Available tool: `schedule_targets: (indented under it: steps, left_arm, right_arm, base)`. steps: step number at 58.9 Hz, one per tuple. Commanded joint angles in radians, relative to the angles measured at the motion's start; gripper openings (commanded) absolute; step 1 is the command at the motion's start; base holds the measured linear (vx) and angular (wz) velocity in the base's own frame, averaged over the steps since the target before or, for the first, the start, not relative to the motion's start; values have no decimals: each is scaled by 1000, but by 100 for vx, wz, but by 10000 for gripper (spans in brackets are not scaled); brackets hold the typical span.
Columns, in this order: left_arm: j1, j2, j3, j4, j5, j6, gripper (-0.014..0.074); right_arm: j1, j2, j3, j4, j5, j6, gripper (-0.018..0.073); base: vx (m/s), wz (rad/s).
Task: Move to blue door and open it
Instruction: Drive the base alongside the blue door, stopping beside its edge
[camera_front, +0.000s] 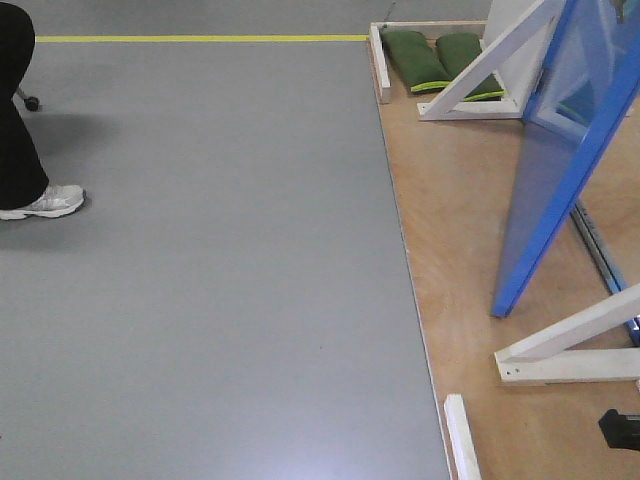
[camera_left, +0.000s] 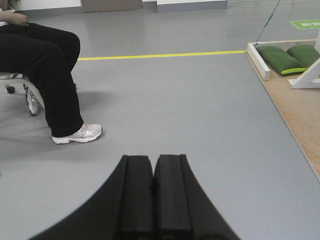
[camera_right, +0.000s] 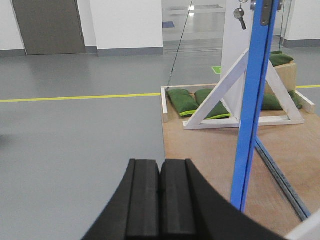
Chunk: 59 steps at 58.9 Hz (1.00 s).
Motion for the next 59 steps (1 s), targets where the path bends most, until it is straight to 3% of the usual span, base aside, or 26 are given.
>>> schedule_targets:
  steps: [1,59]
  left_arm:
    - [2,-16,4,0,-78,-3,70]
    - [1,-16,4,0,-78,-3,70]
  right_arm:
    - [-1,-20,19,-2,-83,-4,2]
    - [-4,-20,19,-2,-83,-4,2]
  base:
    - [43,-1]
    - [34,2]
